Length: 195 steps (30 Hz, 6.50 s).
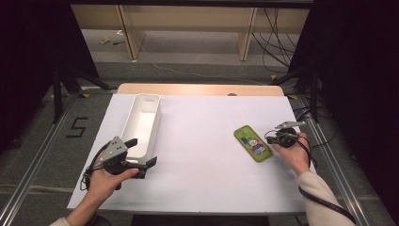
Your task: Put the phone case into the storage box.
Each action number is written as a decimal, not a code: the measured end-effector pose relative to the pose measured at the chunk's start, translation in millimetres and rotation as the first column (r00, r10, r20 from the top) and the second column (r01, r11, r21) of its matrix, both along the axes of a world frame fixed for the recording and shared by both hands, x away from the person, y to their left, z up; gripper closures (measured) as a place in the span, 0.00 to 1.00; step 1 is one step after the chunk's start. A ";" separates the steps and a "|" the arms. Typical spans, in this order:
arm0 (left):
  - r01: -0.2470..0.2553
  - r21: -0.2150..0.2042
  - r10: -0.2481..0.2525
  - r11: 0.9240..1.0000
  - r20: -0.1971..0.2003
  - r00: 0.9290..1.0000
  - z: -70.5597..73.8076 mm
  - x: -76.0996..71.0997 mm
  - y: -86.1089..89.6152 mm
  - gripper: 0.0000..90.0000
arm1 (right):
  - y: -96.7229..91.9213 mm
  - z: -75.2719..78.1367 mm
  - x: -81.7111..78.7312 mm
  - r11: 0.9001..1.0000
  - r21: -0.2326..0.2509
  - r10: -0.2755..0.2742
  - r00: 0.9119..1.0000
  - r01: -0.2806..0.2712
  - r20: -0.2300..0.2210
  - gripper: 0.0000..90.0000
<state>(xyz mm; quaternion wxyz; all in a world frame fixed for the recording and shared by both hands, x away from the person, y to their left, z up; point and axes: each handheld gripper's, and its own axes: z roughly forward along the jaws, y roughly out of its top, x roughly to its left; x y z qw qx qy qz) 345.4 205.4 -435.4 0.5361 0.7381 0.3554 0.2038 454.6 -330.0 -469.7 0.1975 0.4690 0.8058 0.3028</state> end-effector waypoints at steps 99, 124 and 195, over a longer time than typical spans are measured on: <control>0.016 -0.017 -0.016 1.000 -0.005 1.000 -0.5 -0.1 -0.1 0.00 | 97.4 6.2 37.5 0.956 -0.291 -0.087 0.907 -0.040 -0.411 0.05; 0.016 -0.019 -0.016 1.000 -0.005 1.000 -0.7 -0.1 0.0 0.00 | 97.6 7.5 39.6 0.962 -0.272 -0.115 0.883 -0.014 -0.455 0.09; 0.010 -0.026 -0.010 1.000 -0.001 1.000 0.0 -0.4 1.3 0.01 | 98.9 36.2 35.3 0.984 -0.176 -0.092 0.929 0.029 -0.359 0.18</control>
